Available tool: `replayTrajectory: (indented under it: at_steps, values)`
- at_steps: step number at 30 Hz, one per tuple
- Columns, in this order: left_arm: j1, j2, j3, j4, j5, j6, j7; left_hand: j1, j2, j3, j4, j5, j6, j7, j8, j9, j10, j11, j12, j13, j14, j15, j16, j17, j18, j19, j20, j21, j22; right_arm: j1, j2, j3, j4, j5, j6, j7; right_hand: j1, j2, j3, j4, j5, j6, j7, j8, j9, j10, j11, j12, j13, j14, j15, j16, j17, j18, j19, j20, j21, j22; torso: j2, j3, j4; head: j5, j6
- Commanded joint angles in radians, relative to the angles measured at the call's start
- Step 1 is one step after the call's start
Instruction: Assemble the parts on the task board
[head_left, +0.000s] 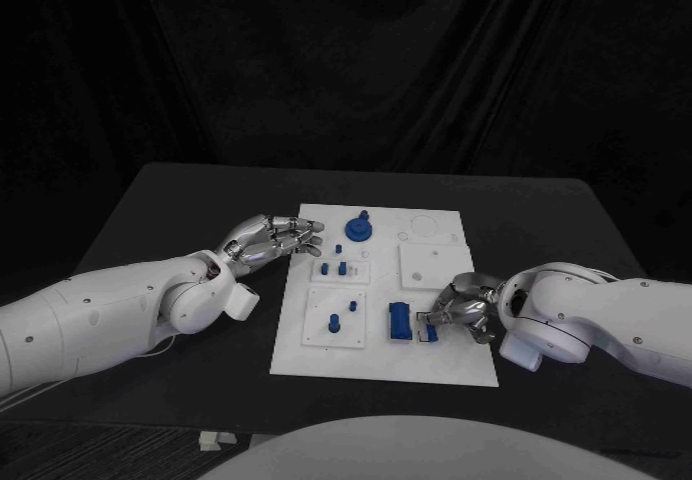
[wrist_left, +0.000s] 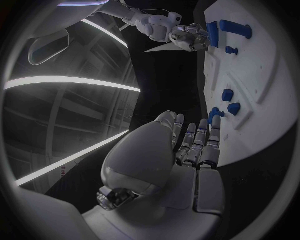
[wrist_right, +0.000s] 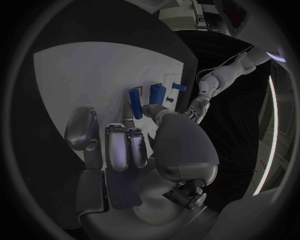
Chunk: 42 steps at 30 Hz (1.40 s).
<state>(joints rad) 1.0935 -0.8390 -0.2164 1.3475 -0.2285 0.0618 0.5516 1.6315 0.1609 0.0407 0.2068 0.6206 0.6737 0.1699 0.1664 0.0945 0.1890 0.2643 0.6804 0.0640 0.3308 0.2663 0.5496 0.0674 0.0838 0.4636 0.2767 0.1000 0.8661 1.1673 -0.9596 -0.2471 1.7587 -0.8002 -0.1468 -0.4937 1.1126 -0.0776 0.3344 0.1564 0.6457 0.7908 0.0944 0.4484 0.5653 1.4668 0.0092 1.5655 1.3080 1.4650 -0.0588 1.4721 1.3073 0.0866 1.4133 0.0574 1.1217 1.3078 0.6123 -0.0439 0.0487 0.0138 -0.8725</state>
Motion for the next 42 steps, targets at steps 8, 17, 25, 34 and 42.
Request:
replayTrajectory:
  at_steps: [8, 17, 25, 34, 42]
  values:
    - [-0.002, 0.003, 0.001, 0.003, 0.006, 0.014, 0.009, -0.007, -0.001, 0.006, 0.002, 0.005, 0.0, 0.003, 0.003, -0.001, 0.004, 0.001, -0.004, 0.001, 0.002, 0.005, -0.006, 0.0, -0.006, -0.004, 0.0, 0.004, 0.002, -0.007, 0.005, -0.001, 0.0, -0.033, 0.029, -0.035, -0.04, 0.006, -0.024, 0.018, -0.056, 0.002, -0.002, 0.016, 0.008, 0.104, 0.007, 0.005, 0.263, 0.061, 0.008, -0.007, 0.074, 0.01, -0.007, 0.0, -0.013, 0.133, 0.0, 0.0, -0.0001, 0.002, 0.0]
    - [-0.002, 0.003, 0.001, 0.003, 0.006, 0.014, 0.007, -0.007, -0.001, 0.006, 0.002, 0.005, 0.0, 0.003, 0.003, -0.001, 0.004, 0.001, -0.004, 0.001, 0.002, 0.005, -0.006, 0.0, -0.006, -0.004, 0.0, 0.004, 0.002, -0.007, 0.008, -0.001, 0.0, -0.034, 0.017, -0.032, -0.026, 0.032, -0.038, 0.0, -0.105, 0.01, -0.041, 0.173, 0.127, 0.104, -0.028, 0.005, 0.263, 0.059, -0.018, -0.011, 0.065, 0.012, -0.006, -0.024, -0.023, 0.132, 0.0, -0.0004, -0.0009, 0.005, 0.0]
    - [-0.002, 0.003, 0.001, 0.003, 0.006, 0.015, 0.005, -0.009, -0.002, 0.009, 0.001, 0.004, 0.0, 0.004, 0.002, -0.001, 0.003, 0.001, -0.005, 0.001, 0.001, 0.005, -0.007, 0.0, -0.006, -0.005, 0.0, 0.004, 0.002, -0.007, 0.011, -0.001, -0.001, -0.034, -0.002, -0.024, -0.037, 0.05, -0.026, 0.022, -0.112, -0.027, -0.061, 0.292, 0.236, 0.104, -0.044, 0.005, 0.263, 0.06, -0.034, -0.012, 0.064, 0.011, -0.004, -0.037, -0.029, 0.133, 0.0, -0.0004, 0.0, 0.004, 0.0]
    - [-0.002, 0.004, 0.001, 0.002, 0.006, 0.018, -0.001, -0.009, -0.002, 0.009, 0.001, 0.004, 0.0, 0.004, 0.002, -0.001, 0.003, 0.001, -0.005, 0.001, 0.001, 0.005, -0.007, 0.0, -0.006, -0.005, 0.0, 0.004, 0.002, -0.007, 0.013, 0.0, -0.001, -0.034, -0.024, -0.019, -0.039, 0.048, -0.022, 0.033, -0.144, -0.039, -0.07, 0.35, 0.293, 0.104, -0.051, 0.005, 0.263, 0.059, -0.04, -0.014, 0.061, 0.012, -0.005, -0.042, -0.036, 0.132, 0.0, -0.0002, -0.0004, 0.006, 0.0]
    - [-0.002, 0.005, 0.001, 0.0, 0.006, 0.021, -0.006, -0.009, -0.002, 0.009, 0.001, 0.004, 0.0, 0.004, 0.002, -0.001, 0.003, 0.001, -0.005, 0.001, 0.001, 0.005, -0.007, 0.0, -0.006, -0.005, 0.0, 0.004, 0.002, -0.007, 0.016, 0.0, -0.002, -0.034, -0.026, -0.019, -0.041, 0.031, -0.027, 0.034, -0.156, -0.061, -0.069, 0.365, 0.316, 0.104, -0.052, 0.005, 0.263, 0.058, -0.041, -0.017, 0.056, 0.013, -0.007, -0.044, -0.045, 0.13, 0.001, 0.0004, -0.0003, 0.007, 0.0]
